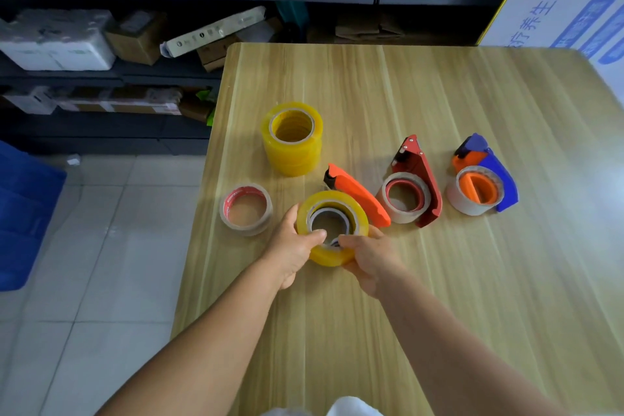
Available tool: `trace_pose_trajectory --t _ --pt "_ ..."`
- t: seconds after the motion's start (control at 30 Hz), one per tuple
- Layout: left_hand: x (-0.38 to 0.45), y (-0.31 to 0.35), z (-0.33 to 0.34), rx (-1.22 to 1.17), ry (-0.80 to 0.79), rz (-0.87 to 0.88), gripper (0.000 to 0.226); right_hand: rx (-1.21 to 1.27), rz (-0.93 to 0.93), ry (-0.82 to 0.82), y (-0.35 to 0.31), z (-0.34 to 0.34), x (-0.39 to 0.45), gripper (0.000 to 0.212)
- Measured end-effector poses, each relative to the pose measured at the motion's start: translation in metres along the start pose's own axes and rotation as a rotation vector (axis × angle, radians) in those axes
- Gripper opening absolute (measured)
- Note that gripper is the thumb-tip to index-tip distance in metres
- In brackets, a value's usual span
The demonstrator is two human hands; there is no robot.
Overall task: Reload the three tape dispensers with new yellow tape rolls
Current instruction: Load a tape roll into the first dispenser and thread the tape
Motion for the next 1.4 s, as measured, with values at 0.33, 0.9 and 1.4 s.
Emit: trace_pose_trajectory --t 0.33,0.9,1.4 --pt "-0.001 0.003 0.000 0.496 0.119 0.133 0.082 -0.768 -0.413 0.170 -0.003 0.009 -0.018 0.082" --pt "-0.008 0.007 0.008 0.551 0.196 0.165 0.051 -1.416 -0.748 0.140 0.006 0.020 -0.028 0.086" --pt "-0.005 0.005 0.003 0.378 0.212 0.100 0.049 -1.345 -0.786 0.125 0.000 0.012 -0.022 0.031"
Point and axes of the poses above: each hand's wrist, its own x-axis towards the middle knuckle, its own z-axis out of the palm, y = z × x, the point moved 2 cm from there along x, towards the middle knuckle
